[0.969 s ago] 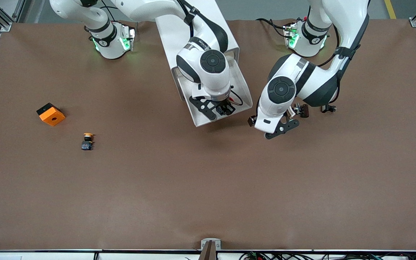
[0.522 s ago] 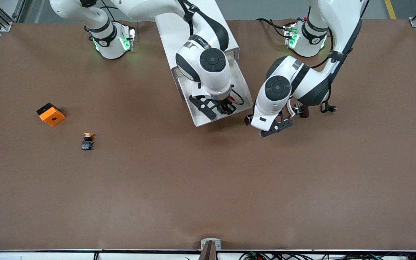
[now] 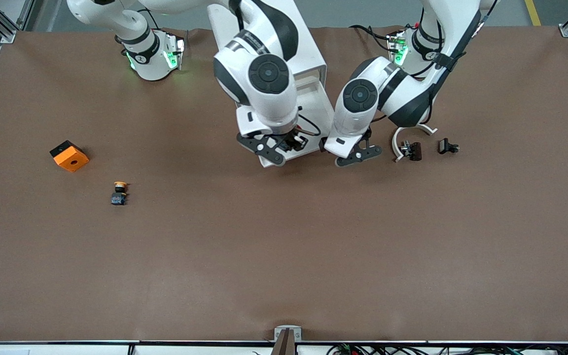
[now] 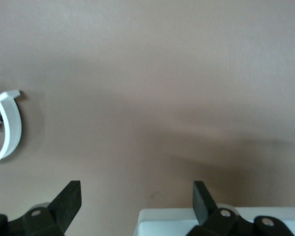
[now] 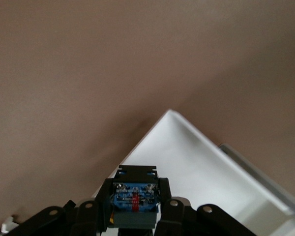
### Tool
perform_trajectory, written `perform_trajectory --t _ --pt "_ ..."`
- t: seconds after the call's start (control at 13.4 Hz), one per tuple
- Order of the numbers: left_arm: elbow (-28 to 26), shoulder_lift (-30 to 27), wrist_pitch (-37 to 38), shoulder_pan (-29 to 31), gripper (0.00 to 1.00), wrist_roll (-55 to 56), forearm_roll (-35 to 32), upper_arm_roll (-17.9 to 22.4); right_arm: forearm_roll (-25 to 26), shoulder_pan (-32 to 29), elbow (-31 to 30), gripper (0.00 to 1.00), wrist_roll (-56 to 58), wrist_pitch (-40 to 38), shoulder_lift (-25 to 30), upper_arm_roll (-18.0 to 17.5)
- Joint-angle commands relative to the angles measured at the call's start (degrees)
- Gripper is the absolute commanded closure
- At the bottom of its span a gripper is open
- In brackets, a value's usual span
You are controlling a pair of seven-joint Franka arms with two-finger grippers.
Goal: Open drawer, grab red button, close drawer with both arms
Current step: 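Push the drawer shut with the left gripper while the right gripper withdraws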
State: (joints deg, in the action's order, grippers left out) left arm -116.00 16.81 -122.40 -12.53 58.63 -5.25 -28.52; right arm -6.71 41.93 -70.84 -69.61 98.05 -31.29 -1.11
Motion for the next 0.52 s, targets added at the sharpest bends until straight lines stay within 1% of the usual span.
perform_trajectory --t 0.0,0.3,0.45 --pt "-2.04 -1.17 -1.17 0.84 0.00 -0.62 1.12 -2.41 -0.94 -4.65 -1.06 0.96 12.35 -5.48 3.95 -0.21" --pt "-2.30 -0.64 -2.49 0.84 0.00 -0.62 3.23 -6.54 -0.50 -13.78 -1.15 0.96 31.15 -10.68 6.76 -0.12" --pt "-3.61 -0.64 -2.58 0.84 0.00 -0.62 3.32 -8.39 0.11 -18.00 -2.10 0.96 40.47 -11.48 7.47 0.14"
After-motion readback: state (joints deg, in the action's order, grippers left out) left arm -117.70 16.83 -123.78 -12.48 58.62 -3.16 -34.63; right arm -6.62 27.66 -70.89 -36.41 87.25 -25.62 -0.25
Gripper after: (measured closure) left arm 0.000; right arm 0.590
